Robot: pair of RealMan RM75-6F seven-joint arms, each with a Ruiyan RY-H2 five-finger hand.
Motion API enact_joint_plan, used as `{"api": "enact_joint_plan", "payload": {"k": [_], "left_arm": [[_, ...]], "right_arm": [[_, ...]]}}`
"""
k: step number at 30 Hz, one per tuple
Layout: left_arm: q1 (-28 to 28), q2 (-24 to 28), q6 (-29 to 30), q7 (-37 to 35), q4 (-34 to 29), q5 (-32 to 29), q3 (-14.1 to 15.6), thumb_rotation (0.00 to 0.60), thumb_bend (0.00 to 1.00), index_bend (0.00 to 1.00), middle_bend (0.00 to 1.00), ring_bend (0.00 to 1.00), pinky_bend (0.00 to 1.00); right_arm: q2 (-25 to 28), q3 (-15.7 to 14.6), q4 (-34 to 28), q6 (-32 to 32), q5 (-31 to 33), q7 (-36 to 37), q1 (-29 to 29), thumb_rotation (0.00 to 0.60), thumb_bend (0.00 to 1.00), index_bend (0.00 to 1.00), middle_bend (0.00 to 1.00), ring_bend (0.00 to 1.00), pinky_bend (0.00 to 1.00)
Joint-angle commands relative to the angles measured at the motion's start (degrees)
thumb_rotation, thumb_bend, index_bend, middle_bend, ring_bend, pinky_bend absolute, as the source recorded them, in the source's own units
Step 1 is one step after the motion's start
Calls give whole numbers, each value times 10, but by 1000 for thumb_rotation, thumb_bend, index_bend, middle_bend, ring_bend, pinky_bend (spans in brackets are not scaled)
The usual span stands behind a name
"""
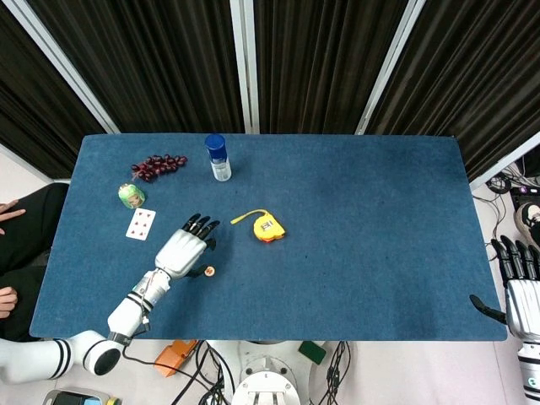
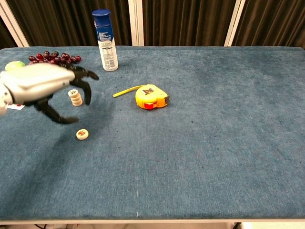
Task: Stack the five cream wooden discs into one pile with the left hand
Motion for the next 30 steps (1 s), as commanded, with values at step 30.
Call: {"api": "enact_joint_plan", "payload": {"k": [30], "left_arm": [[35, -48, -20, 16, 43, 20, 5, 600, 301, 447, 56, 0, 0]], "right_arm": [[-2, -2, -7, 8, -8, -11, -4, 600, 205, 10, 87, 0, 14]]}}
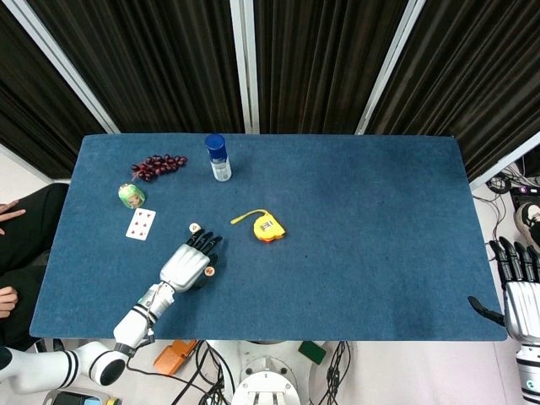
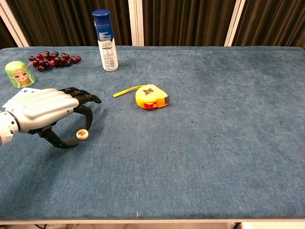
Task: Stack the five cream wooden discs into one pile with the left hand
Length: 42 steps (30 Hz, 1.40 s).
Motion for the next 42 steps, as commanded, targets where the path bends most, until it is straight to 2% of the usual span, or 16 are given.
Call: {"api": "enact_joint_plan", "payload": {"k": [1, 8, 13, 21, 29, 36, 42], "left_arm": [[0, 0, -3, 3, 0, -2, -1, 600, 306, 450, 56, 0, 0], [3, 1, -8, 0, -1, -4, -5, 600, 395, 498, 56, 0, 0], [4, 15, -5, -22, -15, -5, -18, 600, 403, 500, 56, 0, 0], [-13, 44, -7, -50, -33, -41, -79, 600, 380, 500, 56, 0, 0], [-43, 24, -29, -31, 15, -109, -127, 600, 374, 500, 56, 0, 0], [-56, 19, -65, -22, 36, -175, -135, 600, 369, 494, 56, 0, 0], [-56, 21, -64, -22, 38, -190, -132, 600, 364, 493, 56, 0, 0]], "right_arm": [[0, 0, 0, 0, 0, 0, 0, 600, 205, 10, 87, 0, 14], [0, 0, -2, 1, -2, -2, 0, 600, 205, 10, 87, 0, 14], [1, 0, -4, 3, -5, -4, 0, 600, 205, 10, 87, 0, 14], [0, 0, -6, 2, -7, -6, 1, 600, 205, 10, 87, 0, 14], [1, 0, -4, 2, -3, -3, -1, 600, 205, 10, 87, 0, 14], [1, 0, -1, 1, 0, 1, -3, 600, 205, 11, 87, 0, 14], [0, 0, 0, 0, 0, 1, -2, 600, 205, 12, 87, 0, 14]]}}
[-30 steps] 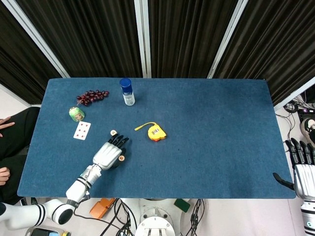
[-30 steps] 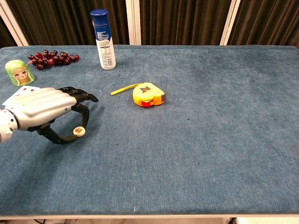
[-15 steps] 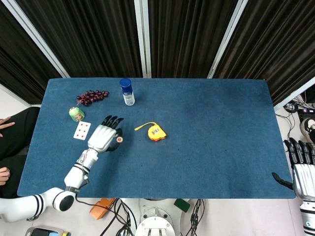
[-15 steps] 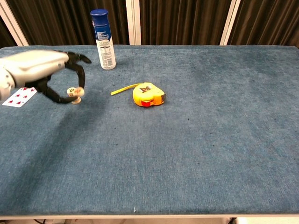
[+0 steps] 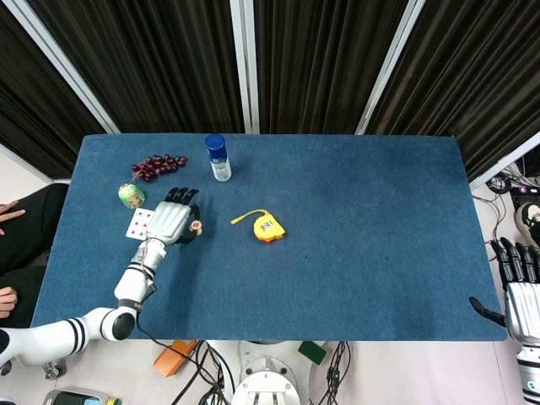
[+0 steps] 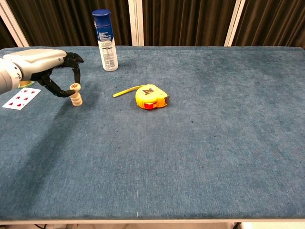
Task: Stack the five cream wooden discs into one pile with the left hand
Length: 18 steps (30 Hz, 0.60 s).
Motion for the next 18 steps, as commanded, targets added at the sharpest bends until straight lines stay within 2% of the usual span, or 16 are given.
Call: {"api": "enact_joint_plan", "payload": {"k": [1, 18], "left_arm": [[0, 2, 1, -1, -1, -2, 1, 600, 363, 492, 56, 0, 0], [-6, 7, -1, 0, 1, -21, 11, 600, 347, 468, 55, 0, 0]], "right_arm": [[0, 0, -1, 0, 0, 0, 0, 600, 205, 12, 87, 0, 14], [0, 1, -2, -2, 0, -2, 1, 600, 205, 12, 87, 0, 14]]}}
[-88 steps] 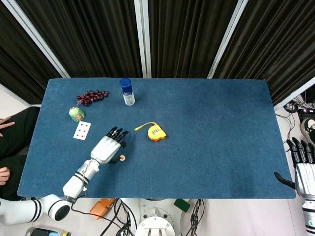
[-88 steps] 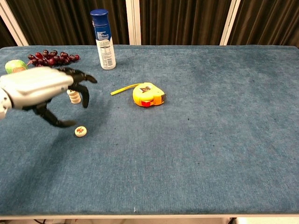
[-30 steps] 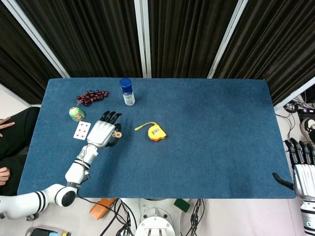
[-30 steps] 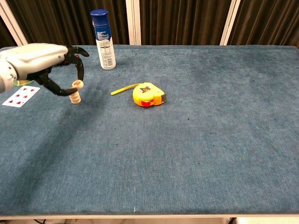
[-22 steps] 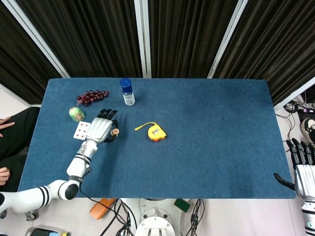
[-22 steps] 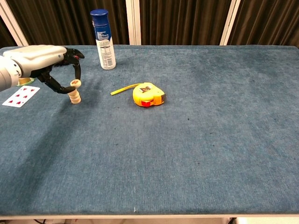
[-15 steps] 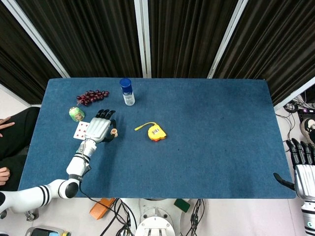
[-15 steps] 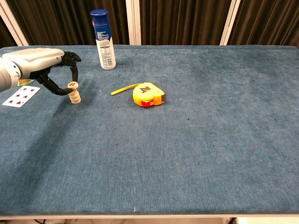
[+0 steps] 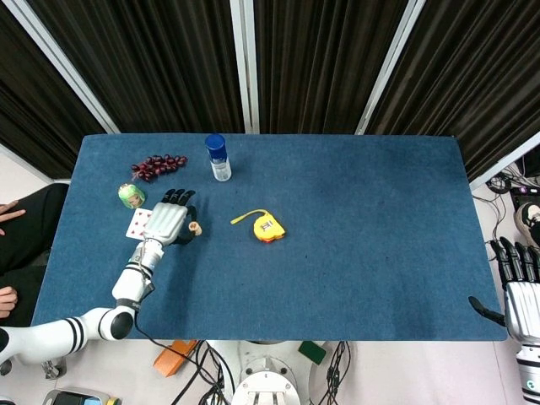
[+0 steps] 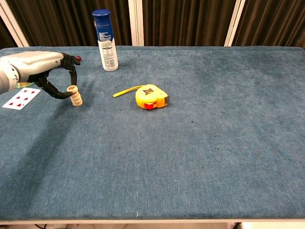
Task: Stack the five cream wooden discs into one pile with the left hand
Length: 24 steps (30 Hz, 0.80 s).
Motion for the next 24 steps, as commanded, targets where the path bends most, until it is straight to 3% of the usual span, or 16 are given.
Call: {"api": "enact_joint_plan", "payload": {"k": [1, 24], "left_arm": [[-1, 1, 0, -1, 0, -2, 0, 600, 346, 466, 55, 0, 0], [0, 11, 5, -8, -9, -6, 11, 600, 328, 412, 48, 0, 0]], "right_arm": [[0, 0, 0, 0, 0, -1, 0, 600, 205, 12, 87, 0, 14], [0, 1, 0, 1, 0, -1, 0, 600, 205, 12, 87, 0, 14]]}}
